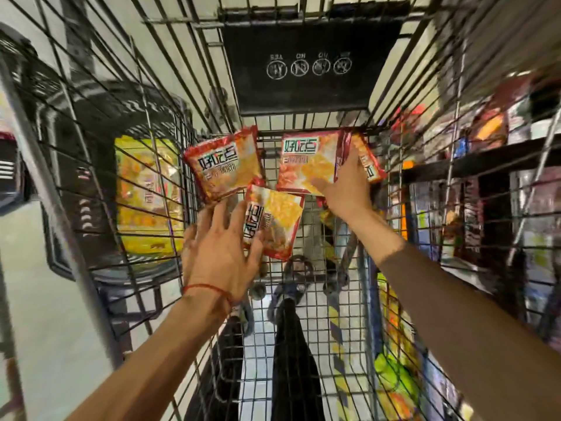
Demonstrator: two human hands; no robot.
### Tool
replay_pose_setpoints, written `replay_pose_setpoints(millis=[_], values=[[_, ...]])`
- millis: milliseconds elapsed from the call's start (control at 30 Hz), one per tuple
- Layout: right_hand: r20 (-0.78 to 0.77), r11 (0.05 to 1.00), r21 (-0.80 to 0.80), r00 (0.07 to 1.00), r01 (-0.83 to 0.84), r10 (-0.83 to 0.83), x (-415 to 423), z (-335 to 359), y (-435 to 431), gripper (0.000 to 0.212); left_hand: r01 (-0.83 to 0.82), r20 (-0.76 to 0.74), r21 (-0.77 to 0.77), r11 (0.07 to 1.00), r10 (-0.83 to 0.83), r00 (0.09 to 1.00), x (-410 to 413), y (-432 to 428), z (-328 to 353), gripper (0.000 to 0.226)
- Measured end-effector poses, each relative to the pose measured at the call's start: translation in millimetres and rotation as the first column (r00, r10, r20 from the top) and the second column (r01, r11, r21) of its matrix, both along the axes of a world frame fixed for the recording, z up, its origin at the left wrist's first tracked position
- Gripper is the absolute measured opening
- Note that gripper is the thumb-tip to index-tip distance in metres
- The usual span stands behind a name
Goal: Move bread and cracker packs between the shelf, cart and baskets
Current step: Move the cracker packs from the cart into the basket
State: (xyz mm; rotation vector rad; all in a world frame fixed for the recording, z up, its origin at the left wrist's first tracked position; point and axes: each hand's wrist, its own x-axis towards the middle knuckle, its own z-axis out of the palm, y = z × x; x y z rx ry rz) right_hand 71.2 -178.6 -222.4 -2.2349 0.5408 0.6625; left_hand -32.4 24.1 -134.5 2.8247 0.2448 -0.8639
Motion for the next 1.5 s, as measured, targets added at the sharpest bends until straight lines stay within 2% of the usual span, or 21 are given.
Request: replay_pose_setpoints(millis=[67, 200, 300, 400, 500, 533, 600, 767, 867, 933, 967, 1033, 1167, 1333, 1433, 1500], values=[[-0.066, 0.997, 0.026, 0.995, 0.077, -0.075, -2.2, 4.4, -4.1, 0.104, -0.033, -0.014, -0.006, 0.999, 0.033, 0.999, -0.4, -2.7, 3.4, 0.060], [-0.036, 0.972, 0.068, 0.974, 0.224, -0.222, -19.7, 6.3, -23.7, 0.093, -0.118, -0.003, -0.062, 0.991, 0.118, 0.993, -3.9, -5.2, 3.5, 0.056], [-0.047, 0.931, 0.132, 0.941, 0.340, -0.336, -42.1, 21.0, -36.0, 0.074, -0.238, -0.044, -0.107, 0.965, 0.235, 0.971, -7.0, -12.8, -8.0, 0.057], [-0.041, 0.906, 0.189, 0.924, 0.380, -0.379, -67.8, 24.6, -44.0, 0.085, -0.403, -0.111, -0.185, 0.896, 0.388, 0.915, -8.3, -20.0, -34.7, 0.067], [-0.065, 0.873, 0.240, 0.905, 0.424, -0.421, -85.6, 21.8, -45.0, 0.110, -0.505, -0.178, -0.194, 0.841, 0.476, 0.861, -4.7, -29.9, -65.6, 0.086], [-0.080, 0.873, 0.223, 0.900, 0.435, -0.428, -91.3, 20.7, -46.6, 0.109, -0.538, -0.200, -0.197, 0.819, 0.504, 0.840, -3.4, -32.6, -76.3, 0.091], [-0.097, 0.878, 0.224, 0.906, 0.422, -0.411, -102.2, 21.8, -50.3, 0.100, -0.577, -0.158, -0.196, 0.793, 0.555, 0.817, -2.1, -36.0, -93.2, 0.086], [-0.107, 0.870, 0.241, 0.902, 0.431, -0.417, -117.9, 28.7, -53.4, 0.101, -0.657, -0.193, -0.167, 0.735, 0.630, 0.753, -14.2, -23.2, -145.7, 0.083], [-0.114, 0.849, 0.272, 0.891, 0.453, -0.439, -119.5, 42.3, -57.8, 0.096, -0.704, -0.286, -0.239, 0.669, 0.644, 0.709, -11.6, -35.4, -109.4, 0.069], [-0.093, 0.860, 0.257, 0.897, 0.441, -0.432, -121.8, 55.1, -57.2, 0.096, -0.685, -0.294, -0.268, 0.678, 0.619, 0.728, -14.3, -39.2, -97.9, 0.046], [-0.067, 0.872, 0.241, 0.903, 0.427, -0.424, -124.9, 60.3, -57.7, 0.101, -0.684, -0.281, -0.271, 0.677, 0.624, 0.729, -15.9, -40.5, -90.4, 0.044], [-0.024, 0.885, 0.226, 0.910, 0.408, -0.413, -133.2, 75.8, -57.1, 0.113, -0.690, -0.233, -0.302, 0.658, 0.651, 0.723, -21.0, -41.7, -78.0, 0.053], [-0.020, 0.903, 0.221, 0.927, 0.369, -0.375, -153.3, 111.6, -63.0, 0.106, -0.703, -0.170, -0.389, 0.595, 0.704, 0.689, -35.3, -42.6, -30.9, 0.055], [-0.035, 0.889, 0.255, 0.922, 0.380, -0.385, -178.4, 170.1, -58.4, 0.115, -0.625, -0.083, -0.485, 0.612, 0.679, 0.729, -59.3, -32.9, 44.5, 0.070], [-0.055, 0.851, 0.359, 0.919, 0.384, -0.391, -192.2, 204.6, -56.7, 0.095, -0.578, -0.085, -0.601, 0.551, 0.676, 0.732, -79.8, -25.9, 92.1, 0.063], [-0.022, 0.865, 0.368, 0.933, 0.340, -0.358, -203.7, 225.1, -53.8, 0.090, -0.549, -0.081, -0.656, 0.518, 0.675, 0.734, -94.6, -18.9, 122.3, 0.069]])
